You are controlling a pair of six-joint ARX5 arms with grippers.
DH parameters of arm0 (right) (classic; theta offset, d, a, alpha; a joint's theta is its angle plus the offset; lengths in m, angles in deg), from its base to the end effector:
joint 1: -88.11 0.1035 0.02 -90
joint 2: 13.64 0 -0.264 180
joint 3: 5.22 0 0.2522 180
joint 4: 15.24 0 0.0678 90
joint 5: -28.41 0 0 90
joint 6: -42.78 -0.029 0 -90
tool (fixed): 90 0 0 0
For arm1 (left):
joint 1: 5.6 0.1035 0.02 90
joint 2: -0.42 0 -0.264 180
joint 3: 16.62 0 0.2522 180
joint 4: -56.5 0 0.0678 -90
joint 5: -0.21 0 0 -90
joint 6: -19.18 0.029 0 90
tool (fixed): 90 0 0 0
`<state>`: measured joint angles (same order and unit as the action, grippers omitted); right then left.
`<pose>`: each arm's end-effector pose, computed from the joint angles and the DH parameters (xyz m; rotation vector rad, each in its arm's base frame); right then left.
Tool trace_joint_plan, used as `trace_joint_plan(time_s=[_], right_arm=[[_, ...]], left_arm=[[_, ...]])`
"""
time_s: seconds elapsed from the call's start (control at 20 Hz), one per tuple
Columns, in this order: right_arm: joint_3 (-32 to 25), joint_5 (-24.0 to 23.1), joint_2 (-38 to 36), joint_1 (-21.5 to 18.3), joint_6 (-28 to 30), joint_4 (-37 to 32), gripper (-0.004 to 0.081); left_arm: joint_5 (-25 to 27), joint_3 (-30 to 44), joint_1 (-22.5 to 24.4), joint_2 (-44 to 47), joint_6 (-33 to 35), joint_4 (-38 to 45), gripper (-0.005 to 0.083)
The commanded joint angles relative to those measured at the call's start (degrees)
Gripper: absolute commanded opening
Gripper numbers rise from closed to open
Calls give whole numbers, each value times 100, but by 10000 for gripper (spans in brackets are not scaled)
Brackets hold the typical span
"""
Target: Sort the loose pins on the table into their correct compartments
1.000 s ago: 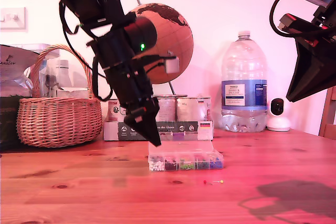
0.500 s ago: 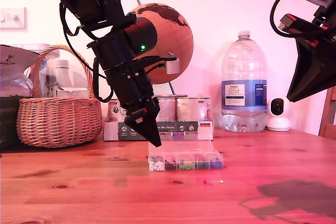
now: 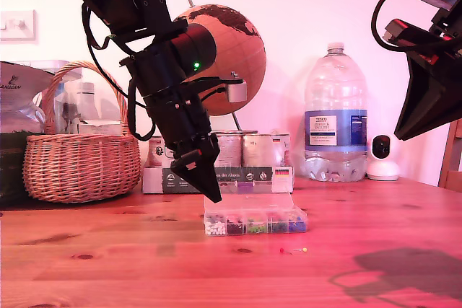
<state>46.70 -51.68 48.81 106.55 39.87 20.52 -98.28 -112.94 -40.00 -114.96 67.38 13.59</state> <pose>0.2000 0.0719 0.2218 -0.0137 0.8251 0.4465 0.3415 -0.2391 0.1745 0.9675 0.7405 -1.1017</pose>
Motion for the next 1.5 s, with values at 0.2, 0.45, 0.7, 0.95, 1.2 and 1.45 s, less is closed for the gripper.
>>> trace_joint_plan(time_s=[0.2,0.45,0.7,0.95,1.2,1.45], right_arm=[[87,9,-13,-9,9,-63,-12],[87,68,-13,-9,188,-184,-12],[87,527,-13,-9,442,-166,-12],[87,669,-13,-9,833,-166,-12],[87,503,-4,-7,940,-149,-12],[87,273,-2,-9,940,48,-12]], left_arm=[[-2,98,-17,-39,-48,-111,-23],[-4,74,-120,387,-807,-605,-23],[-168,72,-149,977,-2109,-1209,-23],[-938,74,-168,1670,-2859,-1475,-23],[-1211,81,-216,2339,-2997,-1480,-23],[-1513,645,-216,2970,-3178,-1029,-23]])
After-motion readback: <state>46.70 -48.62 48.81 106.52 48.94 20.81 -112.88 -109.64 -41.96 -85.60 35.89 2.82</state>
